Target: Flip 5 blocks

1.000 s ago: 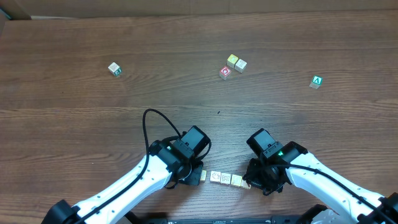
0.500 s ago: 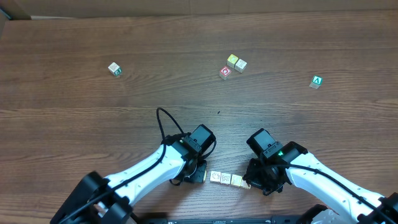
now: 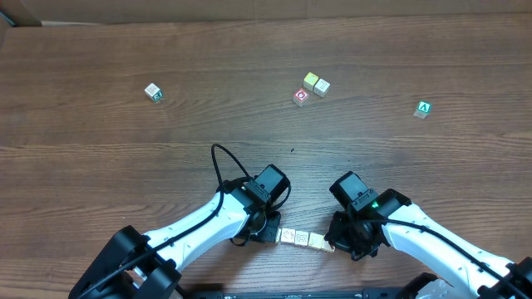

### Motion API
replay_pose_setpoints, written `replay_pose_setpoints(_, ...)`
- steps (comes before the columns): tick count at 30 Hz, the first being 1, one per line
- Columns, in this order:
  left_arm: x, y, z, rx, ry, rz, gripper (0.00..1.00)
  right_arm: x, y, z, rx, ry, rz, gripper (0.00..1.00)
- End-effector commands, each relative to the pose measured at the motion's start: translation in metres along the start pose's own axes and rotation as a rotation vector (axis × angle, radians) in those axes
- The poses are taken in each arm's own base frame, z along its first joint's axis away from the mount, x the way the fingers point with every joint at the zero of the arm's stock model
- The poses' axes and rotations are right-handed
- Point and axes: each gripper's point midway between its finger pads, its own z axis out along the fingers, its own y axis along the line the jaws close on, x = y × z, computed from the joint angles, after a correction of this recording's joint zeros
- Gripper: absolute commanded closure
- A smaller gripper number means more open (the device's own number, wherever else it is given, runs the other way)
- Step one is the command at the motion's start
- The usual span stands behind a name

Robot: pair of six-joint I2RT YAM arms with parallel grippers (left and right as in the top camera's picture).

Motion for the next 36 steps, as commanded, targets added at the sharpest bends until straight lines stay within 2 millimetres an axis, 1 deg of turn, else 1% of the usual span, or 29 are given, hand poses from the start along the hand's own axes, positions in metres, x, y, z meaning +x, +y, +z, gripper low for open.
replay_pose_setpoints(1, 0.004, 0.000, 0.003, 0.014, 0.022, 0.008, 0.96, 0.003, 0.007, -0.001, -0.034, 0.011, -0.035, 0.92)
replay_pose_setpoints(7, 0.004, -0.002, 0.003, 0.023, 0.022, 0.008, 0.96, 0.002, 0.007, -0.001, -0.035, 0.010, -0.041, 0.92)
replay_pose_setpoints(12, -0.001, -0.004, 0.003, 0.029, 0.002, 0.012, 0.96, 0.003, 0.007, -0.001, -0.034, 0.011, -0.062, 0.92)
replay_pose_setpoints(25, -0.007, 0.012, 0.003, -0.056, -0.035, -0.031, 0.96, 0.004, 0.005, 0.000, -0.027, 0.016, -0.060, 0.93)
replay_pose_setpoints(28, -0.009, 0.013, 0.003, -0.056, -0.041, -0.036, 0.96, 0.005, 0.004, 0.000, -0.024, 0.018, -0.058, 0.93)
replay_pose_setpoints(36, -0.009, 0.011, 0.003, -0.051, -0.043, 0.020, 0.96, 0.006, 0.002, 0.000, -0.017, 0.026, -0.054, 0.93)
